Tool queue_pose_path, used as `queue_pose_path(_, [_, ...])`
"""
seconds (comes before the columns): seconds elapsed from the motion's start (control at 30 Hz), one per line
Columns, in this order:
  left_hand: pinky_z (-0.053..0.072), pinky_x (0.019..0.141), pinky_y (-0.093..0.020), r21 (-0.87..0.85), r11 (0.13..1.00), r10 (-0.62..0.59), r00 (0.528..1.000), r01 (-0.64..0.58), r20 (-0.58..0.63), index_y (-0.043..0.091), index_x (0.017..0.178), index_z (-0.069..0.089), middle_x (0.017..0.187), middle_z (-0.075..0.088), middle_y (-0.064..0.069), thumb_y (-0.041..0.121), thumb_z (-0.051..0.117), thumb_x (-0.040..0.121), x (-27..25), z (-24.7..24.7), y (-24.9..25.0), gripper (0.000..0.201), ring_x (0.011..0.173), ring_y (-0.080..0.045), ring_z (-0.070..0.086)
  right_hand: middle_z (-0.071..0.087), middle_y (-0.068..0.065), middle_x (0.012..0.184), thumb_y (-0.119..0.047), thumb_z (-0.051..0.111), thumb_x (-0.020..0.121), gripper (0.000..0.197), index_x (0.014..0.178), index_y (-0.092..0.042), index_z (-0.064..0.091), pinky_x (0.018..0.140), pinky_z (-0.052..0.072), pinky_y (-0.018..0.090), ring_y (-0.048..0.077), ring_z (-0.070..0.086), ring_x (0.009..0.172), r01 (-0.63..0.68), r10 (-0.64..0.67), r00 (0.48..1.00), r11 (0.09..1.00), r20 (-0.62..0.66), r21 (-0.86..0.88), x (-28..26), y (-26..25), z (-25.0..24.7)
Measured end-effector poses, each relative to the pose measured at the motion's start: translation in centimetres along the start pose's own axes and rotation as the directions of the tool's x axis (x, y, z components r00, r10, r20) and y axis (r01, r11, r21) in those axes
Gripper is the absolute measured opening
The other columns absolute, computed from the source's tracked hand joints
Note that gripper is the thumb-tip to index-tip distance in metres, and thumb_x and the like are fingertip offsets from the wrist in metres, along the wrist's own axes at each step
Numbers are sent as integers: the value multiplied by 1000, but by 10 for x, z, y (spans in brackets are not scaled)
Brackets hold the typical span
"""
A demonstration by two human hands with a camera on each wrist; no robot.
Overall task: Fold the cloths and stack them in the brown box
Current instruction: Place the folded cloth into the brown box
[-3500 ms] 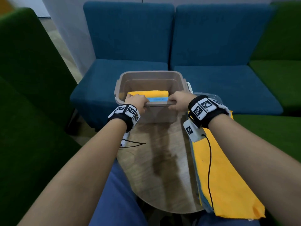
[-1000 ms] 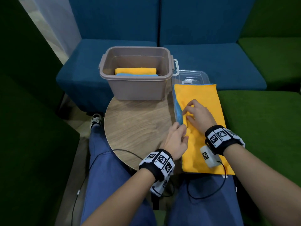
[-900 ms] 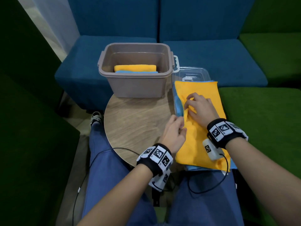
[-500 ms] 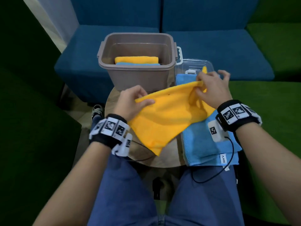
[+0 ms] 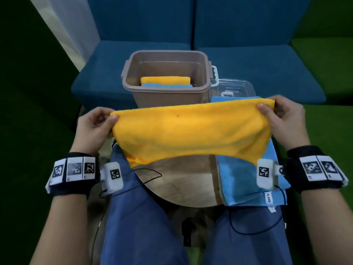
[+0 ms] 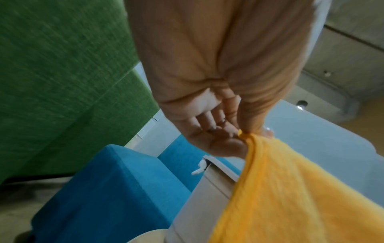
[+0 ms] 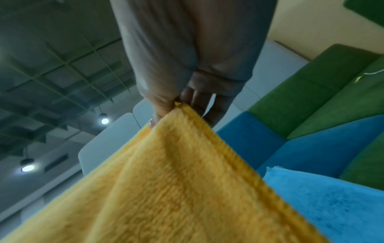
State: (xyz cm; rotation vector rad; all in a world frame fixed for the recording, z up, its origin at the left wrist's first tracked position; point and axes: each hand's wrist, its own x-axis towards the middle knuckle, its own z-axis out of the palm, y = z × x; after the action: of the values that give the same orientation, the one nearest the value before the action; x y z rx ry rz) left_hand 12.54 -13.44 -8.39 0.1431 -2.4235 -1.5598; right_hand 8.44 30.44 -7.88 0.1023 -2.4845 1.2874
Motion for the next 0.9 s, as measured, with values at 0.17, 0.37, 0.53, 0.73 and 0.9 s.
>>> queue_pose_path(0.17, [51, 75, -22, 228, 973, 14, 990, 18, -138, 15, 100, 65, 90, 64, -2, 9, 63, 91, 45, 21, -20, 11, 73, 2, 58, 63, 10, 85, -20, 66, 90, 13, 94, -7, 64, 71, 47, 32, 18, 57, 76, -75, 77, 997, 993, 15, -96, 26, 9, 25])
queue_pose_path(0.37, [49, 81, -28, 493, 866, -19, 981, -80, 192, 8, 105, 69, 103, 66, -7, -1, 58, 87, 32, 61, -45, 23, 85, -16, 59, 64, 2, 92, -9, 63, 89, 9, 97, -11, 62, 78, 52, 39, 24, 62, 80, -55, 121, 974, 947, 191, -317, 5, 36, 61])
queue_pose_path(0.53, [46, 79, -25, 546, 834, -261, 819, -76, 512, 12, 103, 70, 102, 61, -3, 2, 62, 87, -16, 70, -81, 20, 89, -13, 55, 60, 0, 71, -13, 70, 83, 19, 69, -19, 58, 73, 53, 43, 22, 56, 72, -82, 295, 841, 898, 453, -433, -49, 48, 72])
queue_pose_path(0.73, [50, 77, -34, 596, 790, -231, 833, -141, 503, 21, 68, 65, 97, 62, 0, 9, 77, 75, -23, 57, -88, 18, 79, -17, 57, 55, 2, 97, -24, 86, 70, 32, 89, -17, 60, 77, 41, 31, 20, 53, 91, -59, 351, 738, 884, 576, -464, -59, 43, 55])
queue_pose_path(0.9, [42, 71, -28, 623, 775, -197, 898, -104, 394, 16, 74, 66, 98, 62, 5, 9, 69, 83, -32, 63, -92, 11, 82, -17, 57, 57, 1, 98, -8, 73, 76, 20, 81, -25, 62, 80, 43, 32, 26, 58, 98, 33, 316, 738, 866, 596, -499, -64, 40, 51])
